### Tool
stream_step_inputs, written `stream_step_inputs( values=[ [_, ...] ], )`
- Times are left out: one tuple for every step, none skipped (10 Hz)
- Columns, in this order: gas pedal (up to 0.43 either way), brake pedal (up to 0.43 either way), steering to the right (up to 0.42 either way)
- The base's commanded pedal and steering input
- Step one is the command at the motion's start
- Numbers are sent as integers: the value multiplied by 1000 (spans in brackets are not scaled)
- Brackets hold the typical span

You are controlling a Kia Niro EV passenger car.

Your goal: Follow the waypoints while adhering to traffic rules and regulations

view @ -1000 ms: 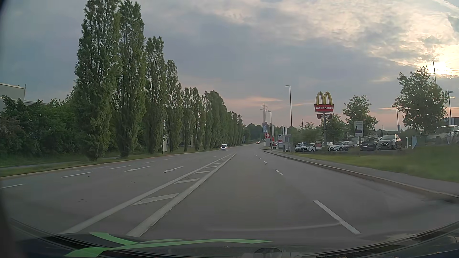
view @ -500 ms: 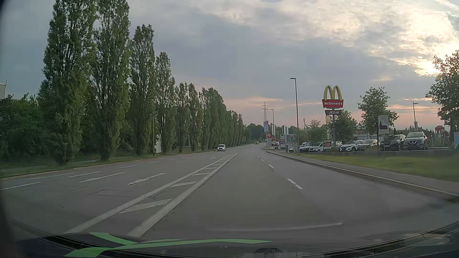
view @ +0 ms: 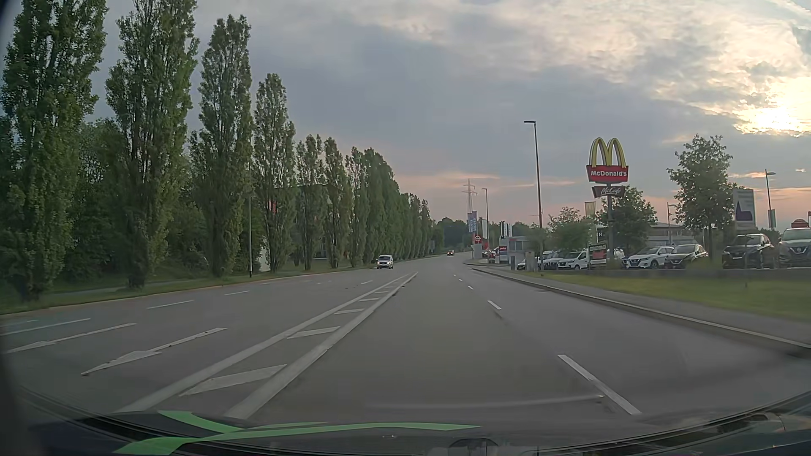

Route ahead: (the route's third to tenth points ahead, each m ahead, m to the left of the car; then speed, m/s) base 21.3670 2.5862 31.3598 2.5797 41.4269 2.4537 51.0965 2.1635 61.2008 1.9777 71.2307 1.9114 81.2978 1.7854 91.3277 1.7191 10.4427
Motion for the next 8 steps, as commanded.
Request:
stream_step_inputs(
  values=[
    [110, 0, -4],
    [79, 0, -4],
    [67, 0, -4],
    [67, 0, -4],
    [67, 0, -4],
    [67, 0, -4],
    [67, 0, -1],
    [67, 0, 2]
  ],
)
